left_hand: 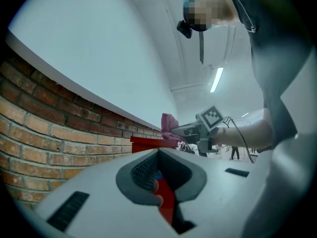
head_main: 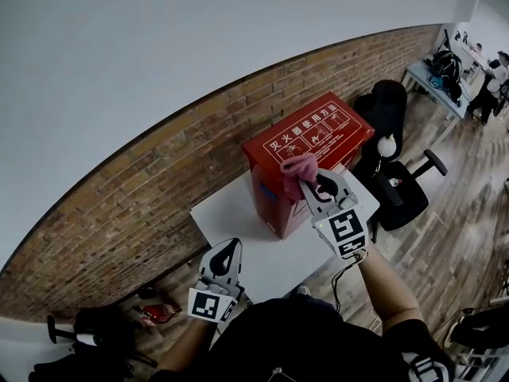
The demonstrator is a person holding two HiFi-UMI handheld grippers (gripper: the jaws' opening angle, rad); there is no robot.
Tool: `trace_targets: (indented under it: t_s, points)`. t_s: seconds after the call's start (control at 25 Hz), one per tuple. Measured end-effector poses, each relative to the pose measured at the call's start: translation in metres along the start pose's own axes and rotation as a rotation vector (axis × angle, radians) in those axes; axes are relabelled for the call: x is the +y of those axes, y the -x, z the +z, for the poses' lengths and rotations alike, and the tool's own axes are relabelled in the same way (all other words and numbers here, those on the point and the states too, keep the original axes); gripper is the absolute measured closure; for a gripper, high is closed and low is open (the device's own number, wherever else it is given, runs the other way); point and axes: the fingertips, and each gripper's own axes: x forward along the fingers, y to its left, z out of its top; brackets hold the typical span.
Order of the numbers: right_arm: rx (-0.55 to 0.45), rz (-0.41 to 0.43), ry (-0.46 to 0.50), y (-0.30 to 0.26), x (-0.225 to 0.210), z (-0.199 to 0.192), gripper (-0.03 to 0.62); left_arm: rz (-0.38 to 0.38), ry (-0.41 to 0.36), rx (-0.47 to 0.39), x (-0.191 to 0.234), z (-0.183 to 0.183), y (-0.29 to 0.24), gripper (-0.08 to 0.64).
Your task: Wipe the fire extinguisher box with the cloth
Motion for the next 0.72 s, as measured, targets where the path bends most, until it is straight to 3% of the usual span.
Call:
trace_targets:
  t_s: [0.72]
  points:
    - [0.019,-0.046,0.013,-0.001,-0.057,-0.019,0.523,0.039,-0.002,0.004,-0.009,-0.004,-0.015,0.512]
